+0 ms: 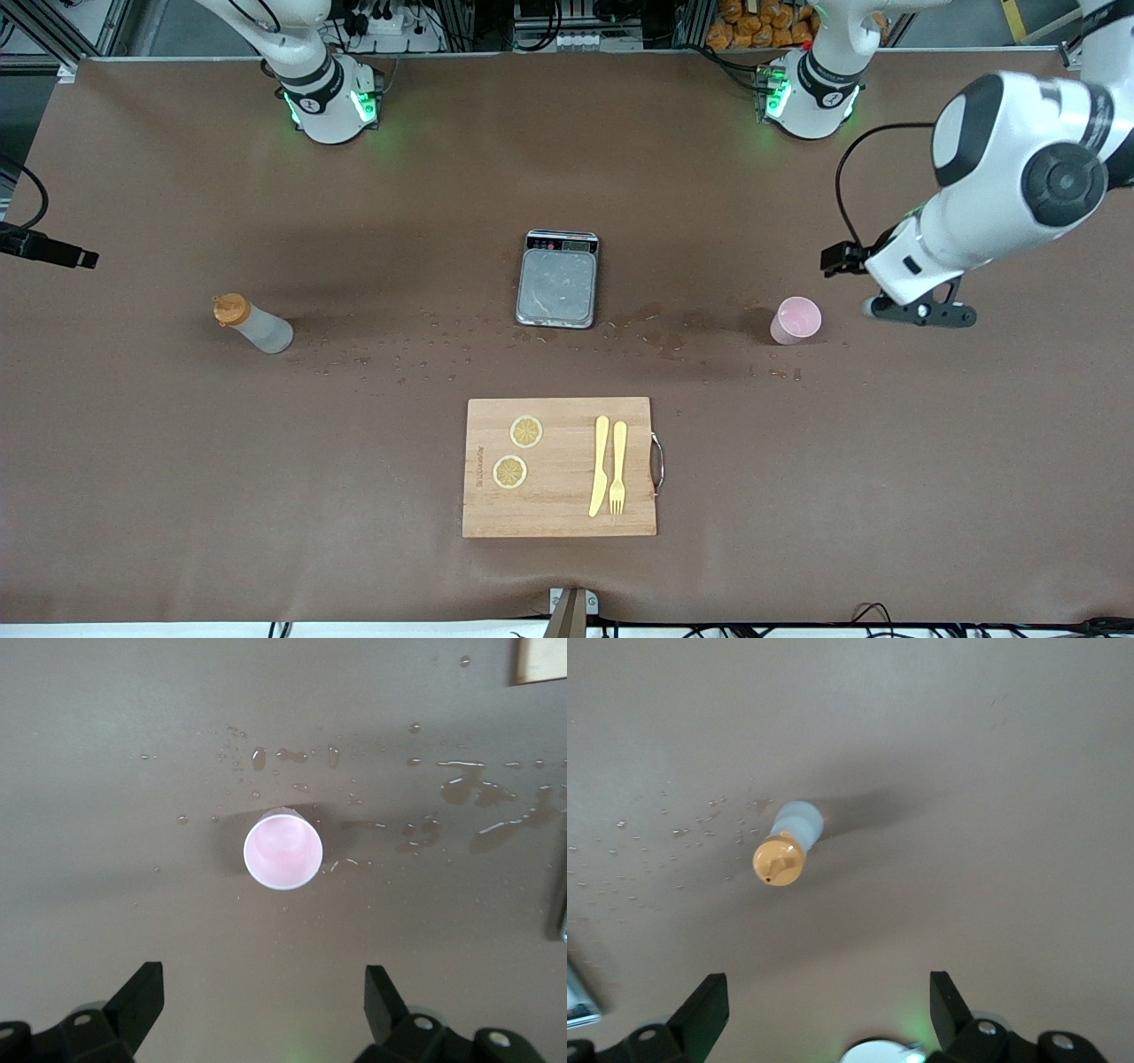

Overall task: Add sauce to pink cup with both arms
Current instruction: 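Grasp the pink cup with the left gripper while the right gripper reaches the bottle, then carry the pink cup onto the silver scale with the left gripper, then release the cup and raise the left gripper while the right gripper lifts the bottle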

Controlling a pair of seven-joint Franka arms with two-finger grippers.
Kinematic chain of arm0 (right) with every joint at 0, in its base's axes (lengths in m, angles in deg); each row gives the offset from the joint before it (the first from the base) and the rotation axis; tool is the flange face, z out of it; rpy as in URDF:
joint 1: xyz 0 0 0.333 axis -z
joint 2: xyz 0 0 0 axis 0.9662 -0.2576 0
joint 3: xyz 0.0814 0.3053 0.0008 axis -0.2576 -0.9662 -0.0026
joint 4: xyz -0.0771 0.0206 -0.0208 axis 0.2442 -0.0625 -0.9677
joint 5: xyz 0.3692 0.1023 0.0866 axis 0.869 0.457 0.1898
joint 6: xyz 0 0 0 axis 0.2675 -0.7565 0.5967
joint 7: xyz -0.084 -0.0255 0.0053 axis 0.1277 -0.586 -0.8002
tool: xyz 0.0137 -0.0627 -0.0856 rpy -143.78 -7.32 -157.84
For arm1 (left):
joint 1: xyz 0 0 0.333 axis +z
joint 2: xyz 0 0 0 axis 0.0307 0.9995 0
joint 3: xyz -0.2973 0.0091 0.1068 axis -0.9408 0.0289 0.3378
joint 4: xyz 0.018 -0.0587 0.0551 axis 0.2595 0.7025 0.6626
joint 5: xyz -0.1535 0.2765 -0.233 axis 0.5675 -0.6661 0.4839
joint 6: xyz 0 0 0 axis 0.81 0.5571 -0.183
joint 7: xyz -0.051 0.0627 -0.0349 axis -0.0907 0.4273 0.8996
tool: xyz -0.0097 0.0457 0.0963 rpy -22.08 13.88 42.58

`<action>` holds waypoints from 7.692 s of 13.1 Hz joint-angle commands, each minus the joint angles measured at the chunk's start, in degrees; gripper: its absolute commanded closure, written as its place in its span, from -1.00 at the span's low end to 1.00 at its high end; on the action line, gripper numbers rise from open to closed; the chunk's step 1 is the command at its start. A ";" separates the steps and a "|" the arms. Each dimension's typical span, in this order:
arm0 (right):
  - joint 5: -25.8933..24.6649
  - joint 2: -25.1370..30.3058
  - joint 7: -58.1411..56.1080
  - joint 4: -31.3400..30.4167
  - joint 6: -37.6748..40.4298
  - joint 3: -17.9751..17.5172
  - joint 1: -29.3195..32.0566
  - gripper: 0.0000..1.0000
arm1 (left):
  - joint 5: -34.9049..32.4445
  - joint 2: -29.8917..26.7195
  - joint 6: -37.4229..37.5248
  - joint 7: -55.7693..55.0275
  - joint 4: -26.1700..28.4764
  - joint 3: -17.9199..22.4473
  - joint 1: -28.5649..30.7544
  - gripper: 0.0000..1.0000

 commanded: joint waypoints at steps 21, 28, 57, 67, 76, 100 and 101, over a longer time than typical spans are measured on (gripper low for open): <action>34.64 -24.37 34.18 -1.72 6.11 -0.85 23.21 -1.00 | -2.96 15.25 -18.25 0.38 8.26 -0.34 2.44 -1.00; 40.98 -33.68 33.57 -1.37 2.33 -0.85 24.10 -1.00 | -3.75 16.31 -19.30 0.03 8.53 -0.34 1.82 1.00; 46.52 -41.69 26.53 -4.35 -2.24 -1.20 15.22 -1.00 | 6.27 19.19 -12.26 -47.50 -14.22 -16.25 -13.88 1.00; 46.87 -41.34 26.62 -4.44 -1.98 -1.20 12.94 -0.04 | 0.46 31.16 -15.96 -54.99 -21.53 -16.16 -22.00 1.00; 46.78 -39.94 27.32 -4.09 -2.42 -1.11 12.49 0.21 | -0.94 33.71 -15.70 -54.11 -21.44 -16.07 -24.81 1.00; 35.29 -18.06 58.33 -9.19 -15.42 -0.67 -7.62 0.21 | -5.87 3.67 0.56 -36.03 -12.13 -16.60 -5.93 -1.00; 34.40 -17.01 60.70 -9.28 -15.68 -0.67 -8.59 0.21 | -5.69 3.04 1.17 -33.48 -11.86 -16.60 -4.26 -1.00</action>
